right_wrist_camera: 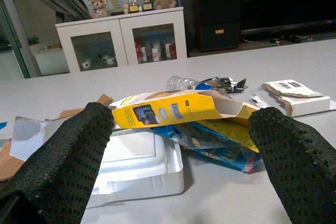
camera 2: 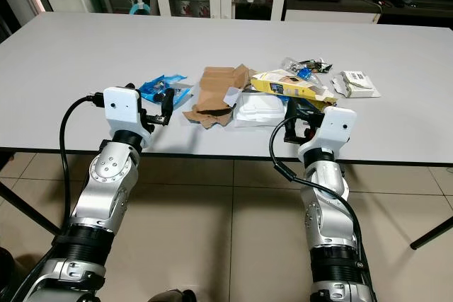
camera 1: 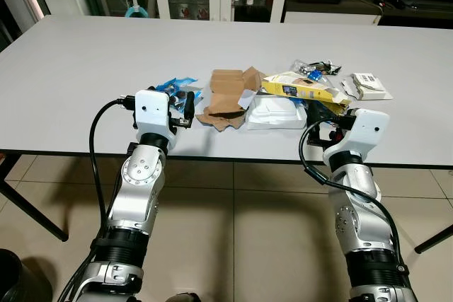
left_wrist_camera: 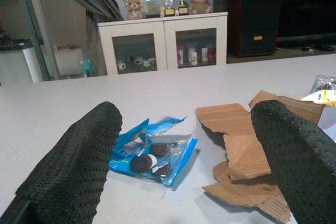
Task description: Picking trash to rubbish bin
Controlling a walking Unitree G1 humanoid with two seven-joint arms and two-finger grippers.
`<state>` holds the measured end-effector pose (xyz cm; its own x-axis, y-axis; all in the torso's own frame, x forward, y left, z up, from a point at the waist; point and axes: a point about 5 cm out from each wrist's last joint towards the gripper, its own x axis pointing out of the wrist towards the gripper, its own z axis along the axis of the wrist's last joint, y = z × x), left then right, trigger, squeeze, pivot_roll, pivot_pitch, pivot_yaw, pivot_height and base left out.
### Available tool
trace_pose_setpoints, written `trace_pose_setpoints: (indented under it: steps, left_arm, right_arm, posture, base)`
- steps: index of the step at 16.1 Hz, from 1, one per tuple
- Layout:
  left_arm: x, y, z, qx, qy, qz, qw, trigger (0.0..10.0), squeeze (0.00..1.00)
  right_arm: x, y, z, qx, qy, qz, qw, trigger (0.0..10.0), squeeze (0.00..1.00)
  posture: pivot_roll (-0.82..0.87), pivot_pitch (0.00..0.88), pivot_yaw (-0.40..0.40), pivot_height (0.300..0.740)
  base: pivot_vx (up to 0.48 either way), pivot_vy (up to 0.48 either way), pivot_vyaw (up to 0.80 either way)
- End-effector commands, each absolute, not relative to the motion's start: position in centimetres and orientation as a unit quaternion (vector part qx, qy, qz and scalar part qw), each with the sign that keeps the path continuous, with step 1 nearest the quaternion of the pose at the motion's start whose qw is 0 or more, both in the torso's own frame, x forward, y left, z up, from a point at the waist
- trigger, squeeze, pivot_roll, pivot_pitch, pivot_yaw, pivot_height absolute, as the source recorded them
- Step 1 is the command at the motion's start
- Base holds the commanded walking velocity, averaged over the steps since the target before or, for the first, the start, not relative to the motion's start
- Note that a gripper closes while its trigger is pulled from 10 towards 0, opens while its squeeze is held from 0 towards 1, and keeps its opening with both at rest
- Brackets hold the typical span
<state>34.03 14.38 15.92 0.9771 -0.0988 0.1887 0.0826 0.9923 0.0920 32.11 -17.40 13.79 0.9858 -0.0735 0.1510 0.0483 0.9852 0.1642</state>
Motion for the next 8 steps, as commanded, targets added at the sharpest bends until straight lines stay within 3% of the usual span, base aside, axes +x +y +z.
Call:
trace_pose_setpoints:
  steps: [1, 8]
  left_arm:
    - [34.05, 14.65, 15.82, 0.044, -0.095, -0.044, 0.994, 10.0, 0.0]
    - [34.1, 14.68, 15.85, 0.045, -0.094, -0.045, 0.994, 10.0, 0.0]
  right_arm:
    - [32.27, -17.4, 14.04, 0.082, -0.081, -0.03, 0.993, 10.0, 0.0]
    - [32.06, -17.73, 13.79, 0.08, -0.077, -0.036, 0.993, 10.0, 0.0]
  posture:
    - [0.0, 0.051, -0.017, 0.74]
    - [0.0, 0.057, -0.013, 0.74]
  base:
    - [0.0, 0.0, 0.0]
    - [0.0, 0.0, 0.0]
